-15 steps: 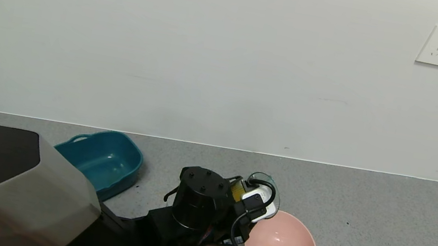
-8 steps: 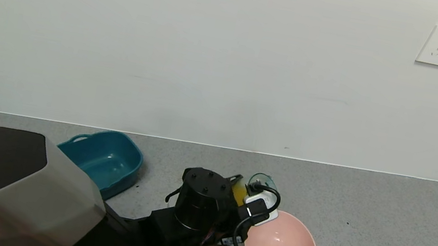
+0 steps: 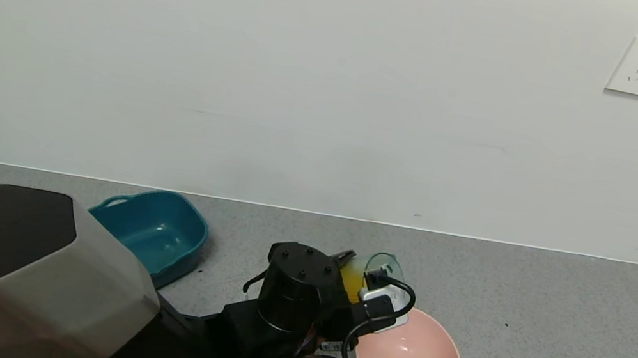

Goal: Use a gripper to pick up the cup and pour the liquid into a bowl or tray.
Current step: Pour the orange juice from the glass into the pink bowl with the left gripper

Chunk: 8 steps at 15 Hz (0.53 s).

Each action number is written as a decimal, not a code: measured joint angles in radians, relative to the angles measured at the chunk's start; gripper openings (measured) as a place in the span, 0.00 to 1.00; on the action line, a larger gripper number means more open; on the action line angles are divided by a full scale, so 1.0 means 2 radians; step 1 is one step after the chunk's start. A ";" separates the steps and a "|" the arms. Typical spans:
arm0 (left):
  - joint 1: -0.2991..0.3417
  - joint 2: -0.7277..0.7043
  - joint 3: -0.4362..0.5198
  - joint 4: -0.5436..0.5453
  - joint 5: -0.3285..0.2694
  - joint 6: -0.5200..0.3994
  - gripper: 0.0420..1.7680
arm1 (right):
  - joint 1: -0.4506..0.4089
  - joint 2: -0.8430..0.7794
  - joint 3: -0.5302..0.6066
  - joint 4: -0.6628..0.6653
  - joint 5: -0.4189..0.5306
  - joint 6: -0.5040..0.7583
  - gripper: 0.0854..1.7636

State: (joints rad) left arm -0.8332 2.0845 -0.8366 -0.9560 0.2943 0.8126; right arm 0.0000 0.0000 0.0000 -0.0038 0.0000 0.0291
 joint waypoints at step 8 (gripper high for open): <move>0.001 0.001 -0.004 0.000 0.006 0.071 0.74 | 0.000 0.000 0.000 0.000 0.000 0.000 0.97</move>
State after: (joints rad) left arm -0.8321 2.0872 -0.8443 -0.9560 0.3064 0.9543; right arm 0.0000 0.0000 0.0000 -0.0038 0.0000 0.0287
